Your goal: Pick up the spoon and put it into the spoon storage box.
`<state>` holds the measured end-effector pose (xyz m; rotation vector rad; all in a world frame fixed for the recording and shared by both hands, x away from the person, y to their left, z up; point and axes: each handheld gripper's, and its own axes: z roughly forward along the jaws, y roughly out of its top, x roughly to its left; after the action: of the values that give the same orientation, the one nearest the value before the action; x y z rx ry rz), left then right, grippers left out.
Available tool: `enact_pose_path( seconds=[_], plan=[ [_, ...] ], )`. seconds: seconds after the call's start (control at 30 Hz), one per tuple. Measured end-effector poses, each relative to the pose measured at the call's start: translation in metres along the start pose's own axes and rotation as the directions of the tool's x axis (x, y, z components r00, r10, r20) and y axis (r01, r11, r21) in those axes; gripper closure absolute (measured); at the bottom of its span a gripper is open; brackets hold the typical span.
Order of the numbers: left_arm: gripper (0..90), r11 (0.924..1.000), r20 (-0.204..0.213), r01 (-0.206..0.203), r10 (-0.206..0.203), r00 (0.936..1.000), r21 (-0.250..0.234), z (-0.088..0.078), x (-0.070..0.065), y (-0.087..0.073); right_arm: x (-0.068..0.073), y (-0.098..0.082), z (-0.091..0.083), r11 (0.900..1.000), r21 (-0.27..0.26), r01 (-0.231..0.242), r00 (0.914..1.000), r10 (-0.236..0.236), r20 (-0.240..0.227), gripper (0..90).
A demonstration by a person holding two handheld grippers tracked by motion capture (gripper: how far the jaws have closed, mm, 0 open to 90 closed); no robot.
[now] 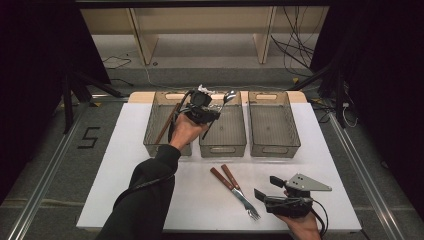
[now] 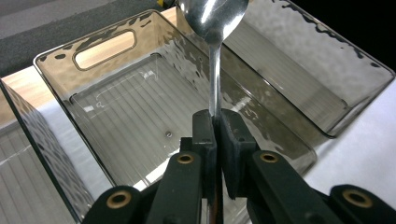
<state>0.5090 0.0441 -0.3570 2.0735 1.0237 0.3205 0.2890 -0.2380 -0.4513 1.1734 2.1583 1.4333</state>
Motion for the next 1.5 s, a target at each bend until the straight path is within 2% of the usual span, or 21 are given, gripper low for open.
enact_pose_path(
  seconds=[0.4,0.63,1.23,1.37,1.5],
  plan=[
    [84.6,0.9999,-0.033,0.011,-0.011,0.9994,0.003,0.019,0.005,-0.002,0.000,0.000,0.000,1.000,-0.001,-0.001,1.0000,0.001,-0.002,25.7],
    [84.6,0.9996,-0.045,0.016,-0.015,0.9989,0.023,0.030,0.008,-0.006,0.000,0.000,0.000,1.000,-0.001,0.000,1.0000,0.000,-0.005,25.7],
    [84.5,0.9982,-0.055,0.034,-0.031,0.9980,0.049,0.042,0.010,-0.014,0.000,0.000,0.000,1.000,0.000,0.000,1.0000,0.000,-0.005,25.7],
    [84.4,0.9975,-0.059,0.026,-0.023,0.9980,0.066,0.045,0.010,-0.015,0.000,0.000,0.000,1.000,-0.001,-0.001,1.0000,0.001,-0.005,25.7],
    [84.2,0.9965,-0.067,0.041,-0.036,0.9971,0.073,0.048,0.010,-0.017,0.000,0.000,-0.001,1.000,-0.003,0.000,1.0000,0.000,-0.005,25.7]
  ],
)
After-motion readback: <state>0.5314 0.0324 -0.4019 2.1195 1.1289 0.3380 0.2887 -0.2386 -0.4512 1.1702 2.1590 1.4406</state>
